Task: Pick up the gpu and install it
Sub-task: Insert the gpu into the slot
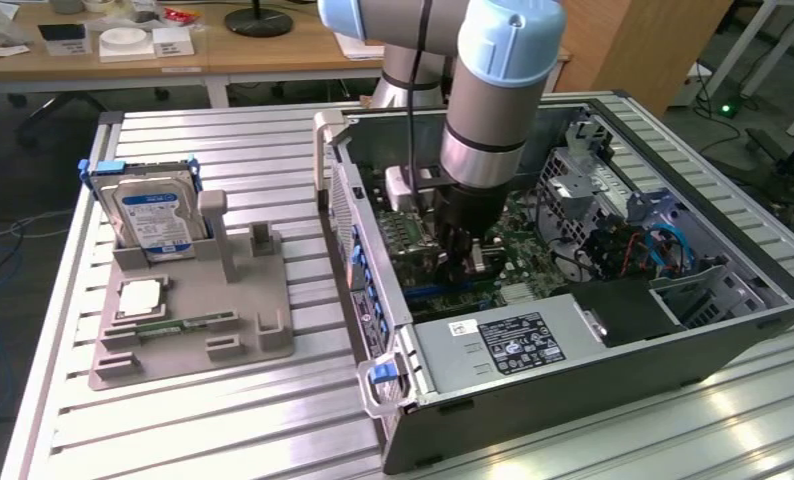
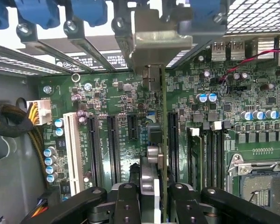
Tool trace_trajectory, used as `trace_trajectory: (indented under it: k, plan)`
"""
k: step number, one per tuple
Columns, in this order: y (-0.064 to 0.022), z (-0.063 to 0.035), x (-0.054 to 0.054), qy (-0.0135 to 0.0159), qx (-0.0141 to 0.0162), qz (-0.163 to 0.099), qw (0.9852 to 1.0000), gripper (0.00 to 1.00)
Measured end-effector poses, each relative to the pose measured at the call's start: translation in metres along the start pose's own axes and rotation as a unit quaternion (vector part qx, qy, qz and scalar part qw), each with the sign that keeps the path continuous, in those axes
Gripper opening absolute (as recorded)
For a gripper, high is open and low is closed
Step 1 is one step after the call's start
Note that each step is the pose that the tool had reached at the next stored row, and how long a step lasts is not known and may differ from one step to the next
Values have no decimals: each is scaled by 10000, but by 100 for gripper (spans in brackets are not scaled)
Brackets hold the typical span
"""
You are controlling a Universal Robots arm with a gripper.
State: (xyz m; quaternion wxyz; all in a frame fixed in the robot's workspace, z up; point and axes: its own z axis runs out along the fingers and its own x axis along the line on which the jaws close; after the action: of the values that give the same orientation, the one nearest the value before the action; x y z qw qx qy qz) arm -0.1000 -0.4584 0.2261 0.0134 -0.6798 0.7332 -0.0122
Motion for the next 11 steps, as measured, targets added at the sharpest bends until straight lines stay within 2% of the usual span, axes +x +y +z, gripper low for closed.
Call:
trace_trajectory:
  k: [11]
  plan:
    - [48,2,11,-1,0,-1,10000,29]
